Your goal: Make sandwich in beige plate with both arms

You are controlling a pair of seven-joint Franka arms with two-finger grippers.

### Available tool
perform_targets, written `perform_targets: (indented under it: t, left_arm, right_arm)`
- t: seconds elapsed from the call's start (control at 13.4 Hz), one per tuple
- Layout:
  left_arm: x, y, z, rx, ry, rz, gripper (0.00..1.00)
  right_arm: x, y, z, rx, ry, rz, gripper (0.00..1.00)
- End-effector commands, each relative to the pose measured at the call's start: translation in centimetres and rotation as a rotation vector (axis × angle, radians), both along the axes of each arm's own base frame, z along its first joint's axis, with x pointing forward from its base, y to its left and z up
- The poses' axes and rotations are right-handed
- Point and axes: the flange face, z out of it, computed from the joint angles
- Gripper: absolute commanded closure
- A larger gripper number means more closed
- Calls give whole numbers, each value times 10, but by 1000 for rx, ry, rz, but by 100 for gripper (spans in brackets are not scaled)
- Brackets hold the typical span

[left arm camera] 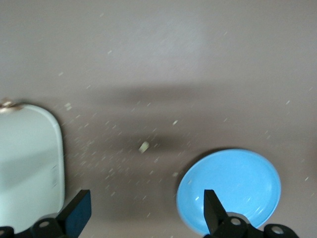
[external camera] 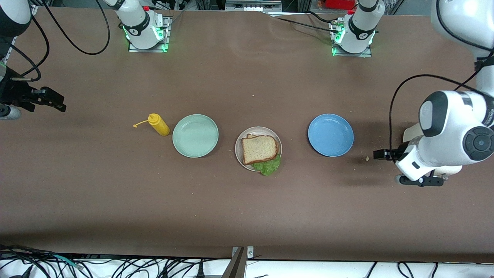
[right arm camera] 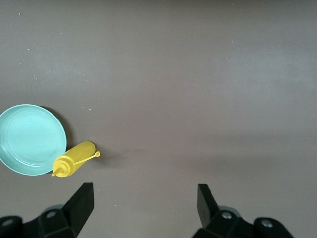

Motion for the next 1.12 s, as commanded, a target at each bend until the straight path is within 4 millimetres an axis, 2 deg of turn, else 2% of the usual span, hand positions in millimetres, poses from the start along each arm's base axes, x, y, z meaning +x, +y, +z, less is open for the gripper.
perform_targets:
  t: [0.0, 0.3, 0.37, 0.6, 0.9, 0.97, 1.04]
  left_arm:
    - [-21, 7, 42, 45, 44, -18, 1]
    - [-50, 16, 93, 43, 100, 1, 1]
    - [-60, 16, 113, 40, 92, 2, 1]
    - [-90, 16, 156, 37, 112, 7, 1]
    - [-128, 17, 223, 19, 44, 12, 1]
    - [-134, 23, 234, 14, 22, 21, 0]
    - [-137, 20, 241, 11, 5, 17, 0]
  right_arm:
    - [4, 2, -2, -19, 6, 17, 0]
    - [8, 4, 2, 53, -36, -14, 0]
    - [8, 6, 3, 64, -41, -12, 0]
    - [8, 4, 5, 59, -42, -8, 0]
    - [7, 2, 5, 64, -37, -16, 0]
    - [7, 1, 5, 63, -37, -17, 0]
    - [6, 2, 6, 61, -38, -14, 0]
